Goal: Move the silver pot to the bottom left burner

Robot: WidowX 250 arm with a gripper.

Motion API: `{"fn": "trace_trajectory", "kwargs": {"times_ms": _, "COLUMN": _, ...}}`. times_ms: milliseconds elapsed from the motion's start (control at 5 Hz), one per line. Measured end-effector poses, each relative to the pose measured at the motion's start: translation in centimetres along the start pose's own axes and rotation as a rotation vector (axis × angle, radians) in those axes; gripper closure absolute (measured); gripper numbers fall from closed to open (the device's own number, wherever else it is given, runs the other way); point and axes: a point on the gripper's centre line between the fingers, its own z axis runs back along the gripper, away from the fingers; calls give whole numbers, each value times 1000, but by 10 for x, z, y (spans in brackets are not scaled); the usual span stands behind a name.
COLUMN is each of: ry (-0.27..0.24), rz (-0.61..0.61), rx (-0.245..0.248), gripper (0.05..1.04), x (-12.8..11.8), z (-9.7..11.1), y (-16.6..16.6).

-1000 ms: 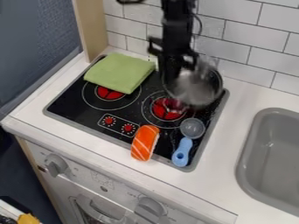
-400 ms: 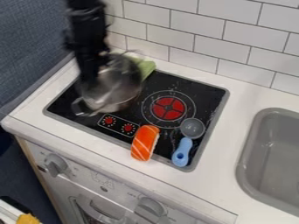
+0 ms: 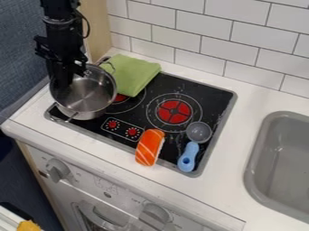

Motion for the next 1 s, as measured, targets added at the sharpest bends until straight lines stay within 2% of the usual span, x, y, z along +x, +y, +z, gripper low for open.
{"fn": "trace_trajectory", "kwargs": {"times_ms": 200, "ry": 60, "rz": 12, "rx": 3, "gripper": 1007, "x": -4, "z": -17, "y": 2}}
{"fn": "trace_trajectory", "kwargs": {"times_ms": 400, "ry": 94, "rz": -3, "rx": 14, "gripper": 1007, "x": -4, "z": -23, "y": 5}}
{"fn": "trace_trajectory", "kwargs": {"times_ms": 600, "ry": 107, "rz": 6, "rx": 22, "gripper": 986, "x": -7, "z": -25, "y": 6}}
{"fn": "trace_trajectory", "kwargs": {"times_ms": 800, "ry": 114, "rz": 13, "rx": 19, "gripper": 815, "x": -10, "z": -26, "y": 5}}
{"fn": "trace_trajectory", "kwargs": {"times_ms": 1000, "ry": 103, "rz": 12, "rx": 12, "gripper": 532, "x": -10, "z": -30, "y": 3}}
